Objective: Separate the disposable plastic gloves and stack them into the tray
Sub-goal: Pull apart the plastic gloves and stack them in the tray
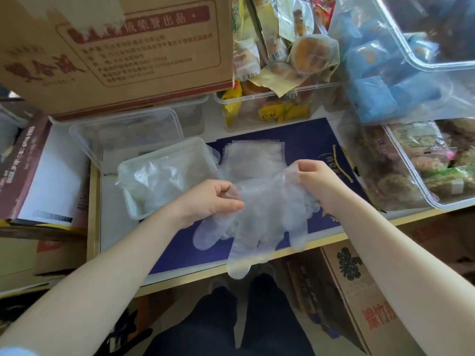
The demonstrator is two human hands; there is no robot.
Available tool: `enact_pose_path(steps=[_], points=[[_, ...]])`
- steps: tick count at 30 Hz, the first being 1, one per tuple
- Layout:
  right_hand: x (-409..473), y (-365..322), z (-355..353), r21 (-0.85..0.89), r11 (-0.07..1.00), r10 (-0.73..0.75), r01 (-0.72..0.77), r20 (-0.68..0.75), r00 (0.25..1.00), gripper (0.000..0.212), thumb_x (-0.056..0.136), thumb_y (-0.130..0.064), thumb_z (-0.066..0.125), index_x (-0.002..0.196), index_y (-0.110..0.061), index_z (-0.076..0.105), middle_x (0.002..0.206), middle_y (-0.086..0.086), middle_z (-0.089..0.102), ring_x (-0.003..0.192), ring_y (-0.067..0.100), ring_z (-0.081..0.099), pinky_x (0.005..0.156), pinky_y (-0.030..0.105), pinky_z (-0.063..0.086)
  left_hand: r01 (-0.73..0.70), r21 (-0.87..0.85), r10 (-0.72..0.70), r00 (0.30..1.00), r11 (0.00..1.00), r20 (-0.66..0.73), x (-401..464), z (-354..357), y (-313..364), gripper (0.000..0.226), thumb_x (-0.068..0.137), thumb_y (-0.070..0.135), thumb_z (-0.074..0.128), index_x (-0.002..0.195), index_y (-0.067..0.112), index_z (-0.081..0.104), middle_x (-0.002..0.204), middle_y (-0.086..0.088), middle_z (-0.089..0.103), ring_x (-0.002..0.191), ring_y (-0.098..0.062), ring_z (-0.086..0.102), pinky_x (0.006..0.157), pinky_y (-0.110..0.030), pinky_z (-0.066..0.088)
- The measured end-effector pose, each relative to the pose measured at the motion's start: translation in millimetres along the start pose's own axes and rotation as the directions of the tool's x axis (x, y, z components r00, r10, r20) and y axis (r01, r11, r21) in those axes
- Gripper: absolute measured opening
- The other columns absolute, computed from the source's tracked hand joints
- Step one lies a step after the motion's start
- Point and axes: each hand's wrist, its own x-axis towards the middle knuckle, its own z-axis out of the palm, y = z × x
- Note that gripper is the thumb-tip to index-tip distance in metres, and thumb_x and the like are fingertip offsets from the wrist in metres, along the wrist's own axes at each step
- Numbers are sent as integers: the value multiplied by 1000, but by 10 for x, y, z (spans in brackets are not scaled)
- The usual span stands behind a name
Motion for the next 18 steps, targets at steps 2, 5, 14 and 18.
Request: enact_pose_path(steps=[2, 5, 14, 18], points=[[12, -48, -39, 62, 998, 6, -7, 11, 1000, 17, 82, -17, 63, 86, -1, 68, 79, 17, 63, 71, 29, 59, 63, 34, 46, 33, 26, -33, 999, 999, 33, -29, -81, -63, 7, 84, 11, 67, 90, 8, 67, 74, 4, 65, 67, -4, 60, 68, -18, 50], [55, -96, -119, 30, 999, 20, -22, 46, 999, 12, 80, -25, 67, 84, -15, 74, 88, 15, 71, 83, 32, 67, 71, 37, 52, 72, -16, -70, 994, 997, 87, -59, -209, -154, 11, 88, 11, 62, 97, 7, 66, 73, 3, 65, 70, -10, 59, 77, -27, 49], [161, -255, -207, -247, 967, -48, 67, 82, 995, 18, 90, -26, 58, 92, -19, 74, 87, 13, 71, 74, 28, 68, 63, 33, 54, 188, 93, -174, 975, 978, -138, -8, -111, -51, 44, 98, 43, 37, 135, 21, 45, 105, 6, 62, 92, -6, 58, 88, -27, 40], [196, -295, -103, -234, 964, -113, 122, 53, 992, 24, 95, -14, 48, 85, -3, 67, 64, 8, 64, 46, 8, 55, 45, 11, 40, -64, 481, 173, 967, 875, -186, 70, 176, 108, 89, 79, 56, 59, 149, 24, 15, 154, 5, 17, 141, -13, 18, 113, -29, 17]])
